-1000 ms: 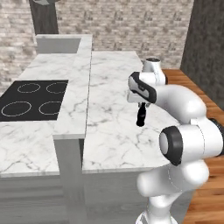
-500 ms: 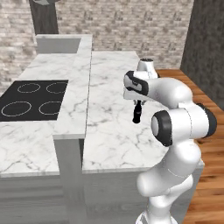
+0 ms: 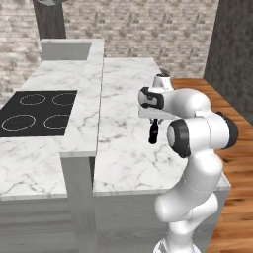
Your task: Move the drinks to the dining counter.
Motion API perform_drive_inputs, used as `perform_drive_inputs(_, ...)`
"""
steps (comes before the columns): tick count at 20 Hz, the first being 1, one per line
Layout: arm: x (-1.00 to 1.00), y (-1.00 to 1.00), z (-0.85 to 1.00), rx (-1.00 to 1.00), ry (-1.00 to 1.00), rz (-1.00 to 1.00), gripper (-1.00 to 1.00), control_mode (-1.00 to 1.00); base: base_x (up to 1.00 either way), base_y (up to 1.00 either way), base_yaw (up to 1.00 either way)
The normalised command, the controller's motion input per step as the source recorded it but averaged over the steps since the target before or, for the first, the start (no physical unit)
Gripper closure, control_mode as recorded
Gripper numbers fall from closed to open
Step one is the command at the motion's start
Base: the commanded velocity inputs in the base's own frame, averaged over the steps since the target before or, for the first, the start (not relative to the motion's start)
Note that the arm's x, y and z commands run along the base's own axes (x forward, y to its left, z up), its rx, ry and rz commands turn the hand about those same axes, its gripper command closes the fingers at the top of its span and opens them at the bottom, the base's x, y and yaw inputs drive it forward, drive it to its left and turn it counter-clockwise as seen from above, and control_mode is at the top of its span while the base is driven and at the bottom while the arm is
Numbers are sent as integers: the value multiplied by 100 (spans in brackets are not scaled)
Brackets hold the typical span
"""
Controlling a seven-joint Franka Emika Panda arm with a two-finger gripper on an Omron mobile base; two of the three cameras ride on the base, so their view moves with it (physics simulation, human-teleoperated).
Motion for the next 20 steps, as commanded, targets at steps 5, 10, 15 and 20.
perform_drive_inputs(5,0,0,-24,0,0,0,100,-100,0,0,0)
perform_drive_inputs(10,0,0,-15,0,0,0,100,-100,0,0,0)
perform_drive_inputs(15,0,0,-10,0,0,0,100,-100,0,0,0)
perform_drive_inputs(20,0,0,-14,0,0,0,100,-100,0,0,0)
